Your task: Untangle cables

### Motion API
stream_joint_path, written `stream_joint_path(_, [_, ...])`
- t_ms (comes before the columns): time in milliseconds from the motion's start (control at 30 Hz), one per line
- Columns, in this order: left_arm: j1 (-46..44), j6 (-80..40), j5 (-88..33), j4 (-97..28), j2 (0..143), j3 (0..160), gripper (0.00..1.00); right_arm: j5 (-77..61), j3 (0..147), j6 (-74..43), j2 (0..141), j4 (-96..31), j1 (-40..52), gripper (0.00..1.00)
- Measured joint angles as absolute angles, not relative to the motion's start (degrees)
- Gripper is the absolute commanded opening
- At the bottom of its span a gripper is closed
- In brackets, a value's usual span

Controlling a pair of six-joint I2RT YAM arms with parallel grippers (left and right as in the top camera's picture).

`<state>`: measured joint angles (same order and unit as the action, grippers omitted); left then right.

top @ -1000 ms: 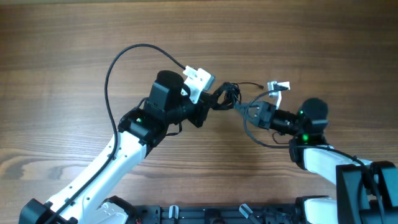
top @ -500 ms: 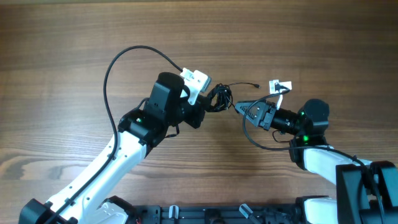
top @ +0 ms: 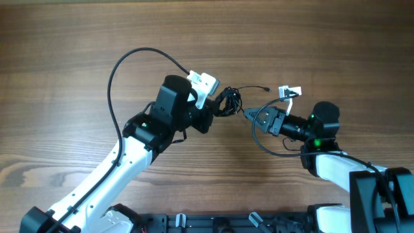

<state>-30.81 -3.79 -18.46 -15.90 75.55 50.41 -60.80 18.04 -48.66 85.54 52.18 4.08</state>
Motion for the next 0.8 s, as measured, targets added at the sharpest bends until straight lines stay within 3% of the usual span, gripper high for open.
stream_joint_path(367, [-30.89,-7.68,-18.44,-15.92,75.55,50.41,0.04,-57.95,18.04,-47.64,85.54,51.88,9.26,0.42])
stream_joint_path(700, [-34.54,-9.34,-16.56,-16.08,75.53,50.41,0.04,-57.34,18.04,-49.39,85.54,54.15,9.23,0.28])
stream_joint_path(733, [-34.57,-9.34,-16.19,-16.1,75.53,50.41,0.04,-57.34,18.04,-49.8,85.54,54.33,9.21,0.34])
stream_joint_path(767, [-34.57,-9.34,-15.88,-16.1,75.53,50.41,0.04,-57.36,18.04,-50.06,85.54,54.37,9.19,0.48])
stream_joint_path(800, [-34.57,-9.34,-15.66,-16.1,75.53,50.41,0.04,-57.41,18.04,-50.26,85.54,54.33,9.19,0.52])
